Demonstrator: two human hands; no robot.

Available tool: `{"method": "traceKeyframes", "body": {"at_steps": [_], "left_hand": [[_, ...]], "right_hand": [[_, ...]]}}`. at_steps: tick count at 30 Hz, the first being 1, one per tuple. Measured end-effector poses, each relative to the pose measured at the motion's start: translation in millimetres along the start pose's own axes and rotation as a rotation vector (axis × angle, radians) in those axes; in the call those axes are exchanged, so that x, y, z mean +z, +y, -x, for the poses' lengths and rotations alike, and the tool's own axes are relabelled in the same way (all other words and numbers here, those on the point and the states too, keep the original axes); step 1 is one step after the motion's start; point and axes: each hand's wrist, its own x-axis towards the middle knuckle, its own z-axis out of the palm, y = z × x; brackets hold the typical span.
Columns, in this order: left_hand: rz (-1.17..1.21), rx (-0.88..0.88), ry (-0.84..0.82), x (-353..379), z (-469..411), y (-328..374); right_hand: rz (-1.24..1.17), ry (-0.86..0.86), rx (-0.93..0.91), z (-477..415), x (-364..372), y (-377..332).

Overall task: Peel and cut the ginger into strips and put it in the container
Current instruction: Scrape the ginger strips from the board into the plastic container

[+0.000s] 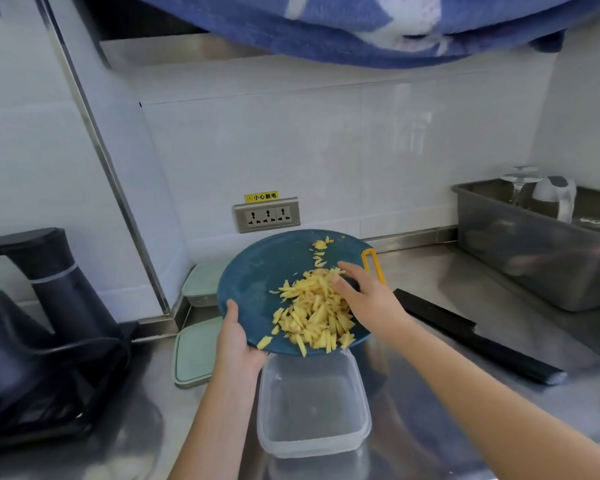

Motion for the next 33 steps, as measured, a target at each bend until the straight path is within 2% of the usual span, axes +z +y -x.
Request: {"method": "traceKeyframes", "body": {"at_steps": [3, 13, 23, 28, 33], "left_hand": [[0.012, 0.07, -0.017, 6.2, 0.2, 4.7], [-0.003, 0.135, 0.042, -0.8, 11.2, 9.4], [0.067, 0.168, 0.131, -6.1, 38.0, 4.6], [0.045, 0.139, 0.18, -1.9, 46.5, 6.5], [0.052, 0.127, 0.207, -3.5, 55.0, 2.8]], "right_hand": [[-0.067, 0.044, -0.015, -1.3, 19.4, -8.2], [-0.01, 0.259, -0.043, 20.9, 66.7, -17.2], [0.163, 0.26, -0.064, 41.9, 80.9, -23.9], [0.167, 0.303, -0.146, 50.3, 84.3, -24.6], [0.134, 0.277, -0.202, 58.1, 84.7, -19.9]]}}
